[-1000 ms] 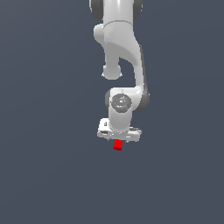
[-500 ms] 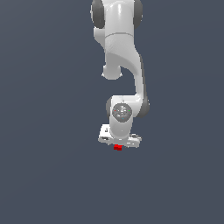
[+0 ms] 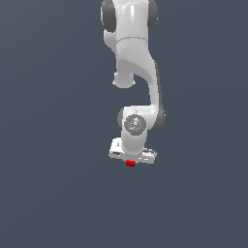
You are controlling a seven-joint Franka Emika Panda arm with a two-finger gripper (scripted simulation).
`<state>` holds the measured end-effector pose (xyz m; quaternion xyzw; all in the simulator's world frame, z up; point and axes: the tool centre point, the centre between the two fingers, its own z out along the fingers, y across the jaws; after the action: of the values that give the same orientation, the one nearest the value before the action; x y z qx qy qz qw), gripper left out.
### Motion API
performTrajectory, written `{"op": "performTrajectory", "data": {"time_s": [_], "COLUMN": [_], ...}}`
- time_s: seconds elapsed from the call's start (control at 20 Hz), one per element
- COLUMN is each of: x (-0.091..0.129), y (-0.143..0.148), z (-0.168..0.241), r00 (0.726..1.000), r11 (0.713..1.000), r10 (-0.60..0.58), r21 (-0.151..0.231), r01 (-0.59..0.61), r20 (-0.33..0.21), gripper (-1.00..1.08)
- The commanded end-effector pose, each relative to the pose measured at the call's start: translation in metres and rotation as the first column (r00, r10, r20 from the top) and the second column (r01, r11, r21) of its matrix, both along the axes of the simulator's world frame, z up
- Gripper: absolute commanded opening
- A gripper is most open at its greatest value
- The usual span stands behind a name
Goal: Pick up the red cube and move it to a goal position.
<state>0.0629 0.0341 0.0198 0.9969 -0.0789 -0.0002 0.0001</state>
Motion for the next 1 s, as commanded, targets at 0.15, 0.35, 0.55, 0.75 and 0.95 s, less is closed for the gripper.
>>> {"op": "performTrajectory", "data": {"time_s": [0.15, 0.35, 0.55, 0.75, 0.95], "x": [0.000, -0.004, -0.012, -0.024, -0.041], "y": [0.000, -0.001, -0.002, -0.003, -0.005], "z": [0.000, 0.004, 0.011, 0.022, 0.038], "r00": [1.000, 1.000, 1.000, 1.000, 1.000], "r11": [1.000, 1.000, 1.000, 1.000, 1.000], "r10": [0.000, 0.000, 0.000, 0.000, 0.000], "r21": [0.000, 0.000, 0.000, 0.000, 0.000], "r01": [0.000, 0.000, 0.000, 0.000, 0.000], "r20": [0.000, 0.000, 0.000, 0.000, 0.000], "gripper": [-1.00, -1.00, -1.00, -1.00, -1.00]}}
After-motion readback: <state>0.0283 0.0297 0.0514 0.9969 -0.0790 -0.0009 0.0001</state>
